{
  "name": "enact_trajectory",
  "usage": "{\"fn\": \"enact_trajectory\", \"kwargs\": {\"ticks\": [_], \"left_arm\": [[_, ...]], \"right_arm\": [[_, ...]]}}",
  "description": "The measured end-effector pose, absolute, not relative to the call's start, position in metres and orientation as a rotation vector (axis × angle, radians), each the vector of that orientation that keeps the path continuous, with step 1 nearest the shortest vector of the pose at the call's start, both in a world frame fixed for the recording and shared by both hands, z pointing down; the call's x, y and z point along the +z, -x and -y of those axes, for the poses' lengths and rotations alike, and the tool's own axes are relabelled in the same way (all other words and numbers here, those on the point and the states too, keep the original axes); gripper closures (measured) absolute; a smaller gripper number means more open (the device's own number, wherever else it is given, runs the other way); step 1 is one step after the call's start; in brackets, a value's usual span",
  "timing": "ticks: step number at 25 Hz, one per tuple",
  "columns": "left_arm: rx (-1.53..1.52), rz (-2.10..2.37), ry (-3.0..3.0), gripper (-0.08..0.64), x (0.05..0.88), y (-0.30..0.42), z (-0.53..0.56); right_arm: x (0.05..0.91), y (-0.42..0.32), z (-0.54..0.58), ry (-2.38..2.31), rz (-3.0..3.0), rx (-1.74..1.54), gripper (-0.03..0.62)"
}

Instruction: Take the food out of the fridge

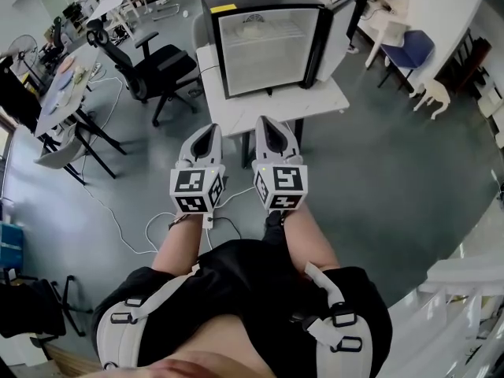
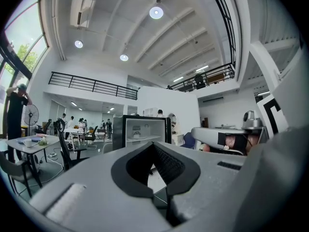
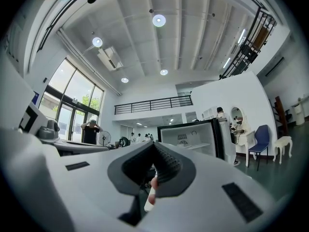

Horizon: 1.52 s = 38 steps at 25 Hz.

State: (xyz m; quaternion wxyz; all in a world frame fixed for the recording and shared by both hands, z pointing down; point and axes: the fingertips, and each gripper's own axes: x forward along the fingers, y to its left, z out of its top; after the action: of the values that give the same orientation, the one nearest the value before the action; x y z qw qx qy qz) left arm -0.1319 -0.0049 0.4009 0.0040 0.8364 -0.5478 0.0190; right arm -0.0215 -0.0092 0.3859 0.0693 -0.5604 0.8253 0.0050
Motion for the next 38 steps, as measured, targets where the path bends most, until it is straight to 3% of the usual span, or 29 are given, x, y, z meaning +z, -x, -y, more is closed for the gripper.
{"fn": "enact_trajectory", "kwargs": {"ticks": [17,31,38], "left_arm": [[0.040,1.812,-2.584,0.561,0.377,0.073,0.200],[0.142,1.937,-2.456,0.561,0.397,0.063,0.309],[0.164,1.931,-2.457,0.561,0.402,0.072,0.334]], "right_arm": [[0.362,-0.038,0.218,1.595,-2.480,0.001,0.584],[0.380,-0.044,0.342,1.516,-2.670,0.114,0.584],[0.383,-0.034,0.386,1.432,-2.863,0.524,0.584]]}}
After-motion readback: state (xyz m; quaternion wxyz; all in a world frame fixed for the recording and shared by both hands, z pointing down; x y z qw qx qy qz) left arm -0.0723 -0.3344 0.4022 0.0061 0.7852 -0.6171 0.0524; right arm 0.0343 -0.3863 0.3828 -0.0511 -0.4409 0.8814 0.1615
